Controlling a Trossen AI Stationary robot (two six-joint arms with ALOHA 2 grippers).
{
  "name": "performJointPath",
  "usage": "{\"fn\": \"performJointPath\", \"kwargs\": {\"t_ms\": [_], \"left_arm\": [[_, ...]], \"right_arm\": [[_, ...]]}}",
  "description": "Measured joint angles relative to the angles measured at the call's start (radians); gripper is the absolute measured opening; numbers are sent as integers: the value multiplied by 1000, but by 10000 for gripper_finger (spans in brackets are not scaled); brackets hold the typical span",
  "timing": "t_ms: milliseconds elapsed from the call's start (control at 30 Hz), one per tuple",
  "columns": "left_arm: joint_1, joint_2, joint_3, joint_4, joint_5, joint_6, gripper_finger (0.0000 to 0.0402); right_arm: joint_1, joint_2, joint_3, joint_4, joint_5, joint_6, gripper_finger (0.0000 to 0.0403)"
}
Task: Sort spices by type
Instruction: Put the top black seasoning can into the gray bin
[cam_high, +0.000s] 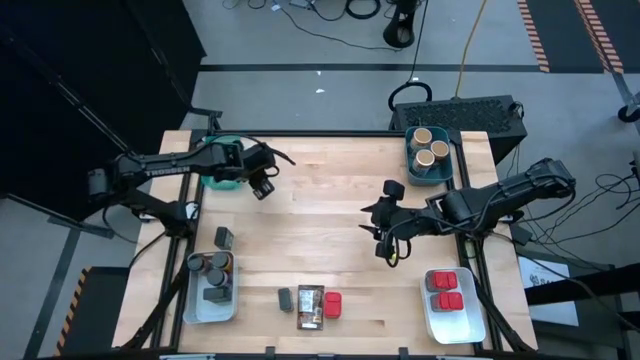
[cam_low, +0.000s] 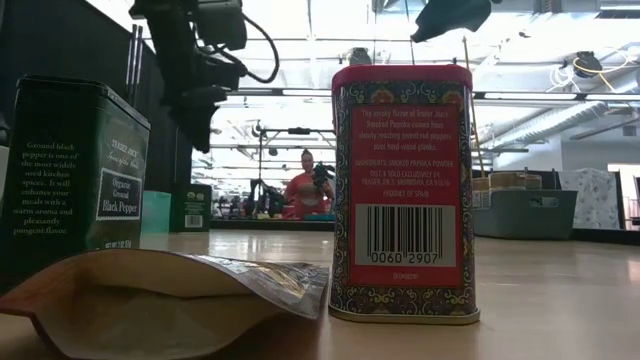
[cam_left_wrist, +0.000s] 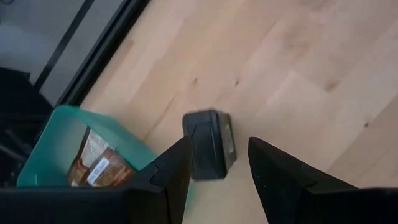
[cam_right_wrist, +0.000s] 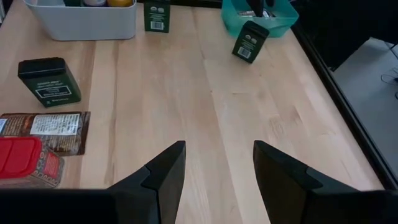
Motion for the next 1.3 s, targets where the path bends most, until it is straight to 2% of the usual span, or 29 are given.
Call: {"fn": "performJointPath", "kwargs": {"t_ms": [333, 467, 667, 767, 967, 1300], "left_arm": [[26, 0, 0, -119, 46, -25, 169], [25, 0, 0, -118, 47, -25, 207], [26, 0, 0, -113, 0, -52, 287], [35, 0, 0, -88, 0, -54, 310], [60, 55, 0, -84, -2, -103, 318], [101, 165, 0, -79, 2, -48, 318]], "right_arm": [[-24, 0, -4, 0, 0, -41, 171], [-47, 1, -28, -1, -1, -41, 171], [-75, 1, -34, 4, -5, -34, 171], [-77, 1, -34, 4, -5, -32, 171], [-77, 1, -34, 8, -6, -32, 171], [-77, 1, -35, 18, -6, -33, 171]]}}
